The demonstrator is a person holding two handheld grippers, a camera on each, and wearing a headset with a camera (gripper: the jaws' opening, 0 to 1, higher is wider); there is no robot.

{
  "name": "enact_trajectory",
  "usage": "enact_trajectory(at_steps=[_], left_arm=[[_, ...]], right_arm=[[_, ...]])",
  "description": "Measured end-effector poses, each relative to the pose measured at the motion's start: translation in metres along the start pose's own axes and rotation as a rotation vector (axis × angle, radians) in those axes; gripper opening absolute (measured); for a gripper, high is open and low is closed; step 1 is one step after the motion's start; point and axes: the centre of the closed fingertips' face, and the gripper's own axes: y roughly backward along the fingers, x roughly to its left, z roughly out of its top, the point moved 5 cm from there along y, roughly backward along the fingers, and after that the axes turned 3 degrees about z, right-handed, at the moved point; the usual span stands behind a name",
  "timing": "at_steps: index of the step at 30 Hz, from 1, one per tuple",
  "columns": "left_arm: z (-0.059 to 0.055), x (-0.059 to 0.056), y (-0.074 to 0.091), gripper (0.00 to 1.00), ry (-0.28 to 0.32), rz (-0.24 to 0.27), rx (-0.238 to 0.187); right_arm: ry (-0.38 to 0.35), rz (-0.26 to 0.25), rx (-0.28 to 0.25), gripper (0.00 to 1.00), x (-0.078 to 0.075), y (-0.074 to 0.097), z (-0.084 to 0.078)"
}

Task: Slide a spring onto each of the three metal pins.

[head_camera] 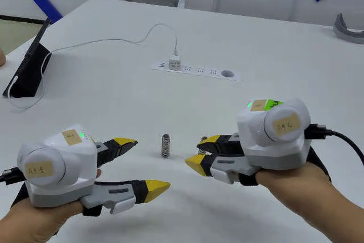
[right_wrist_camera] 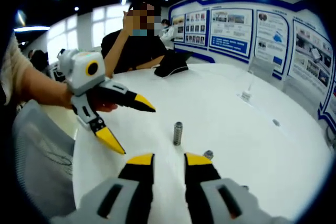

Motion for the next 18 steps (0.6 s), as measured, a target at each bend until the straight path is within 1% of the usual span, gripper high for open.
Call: enact_trajectory(at_steps=[4,10,18], left_arm=[[0.001,0.0,0.0,0.68,0.004,0.001,-0.004],[0.0,-0.001,-0.001,0.69,-0.001,-0.008,0.004],[0.0,0.001,0.0,0.71,-0.006,-0.006,0.007]], right_arm=[[-0.009,-0.021,-0.006,0.24,-0.002,0.012,-0.006],[-0.026,-0.056,-0.005,0.25,-0.007,0.027,-0.017],[-0.049,-0.116,-0.016,0.27,-0.023,0.05,-0.032]])
